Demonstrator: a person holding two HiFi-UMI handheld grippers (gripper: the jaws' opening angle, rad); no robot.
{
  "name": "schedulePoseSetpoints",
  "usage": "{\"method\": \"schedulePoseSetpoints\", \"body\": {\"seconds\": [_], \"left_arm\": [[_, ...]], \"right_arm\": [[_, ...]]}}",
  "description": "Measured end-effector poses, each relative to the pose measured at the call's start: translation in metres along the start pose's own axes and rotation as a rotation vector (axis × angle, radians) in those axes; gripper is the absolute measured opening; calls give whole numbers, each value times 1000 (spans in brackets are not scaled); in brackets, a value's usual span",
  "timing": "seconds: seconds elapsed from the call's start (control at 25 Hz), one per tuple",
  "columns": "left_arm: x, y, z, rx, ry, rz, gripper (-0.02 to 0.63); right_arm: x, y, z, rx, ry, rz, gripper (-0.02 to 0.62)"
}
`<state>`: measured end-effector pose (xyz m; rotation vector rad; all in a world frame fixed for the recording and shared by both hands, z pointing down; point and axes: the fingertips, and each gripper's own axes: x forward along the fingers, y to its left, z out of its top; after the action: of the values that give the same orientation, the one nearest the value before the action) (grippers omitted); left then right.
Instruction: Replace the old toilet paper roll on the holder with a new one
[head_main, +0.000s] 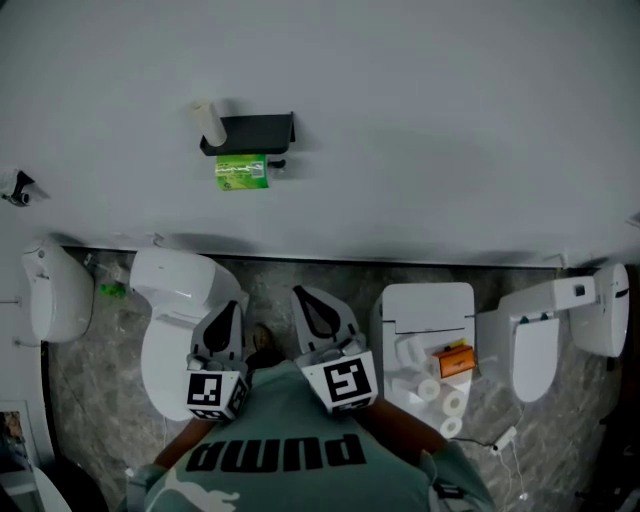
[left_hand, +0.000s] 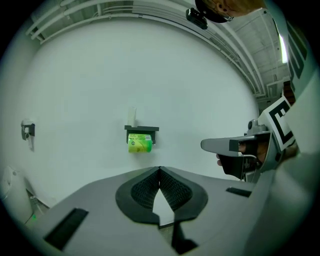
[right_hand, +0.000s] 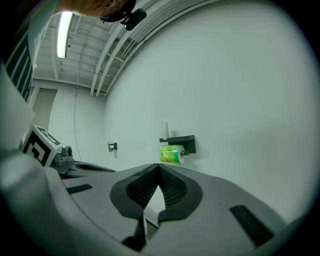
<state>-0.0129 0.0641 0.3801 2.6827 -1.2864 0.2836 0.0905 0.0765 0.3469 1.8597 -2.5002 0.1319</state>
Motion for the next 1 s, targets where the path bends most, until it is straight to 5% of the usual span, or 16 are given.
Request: {"method": "schedulePoseSetpoints", "body": {"seconds": [0.52,1.0], "left_arm": [[-73,36,5,-9,-65,9,3],[-155,66,-16,-17,-87,-111,3]], "right_arm": [[-16,70,18,-37,-19,-42,5],[-45,162,15,-87,3,-159,6]]}}
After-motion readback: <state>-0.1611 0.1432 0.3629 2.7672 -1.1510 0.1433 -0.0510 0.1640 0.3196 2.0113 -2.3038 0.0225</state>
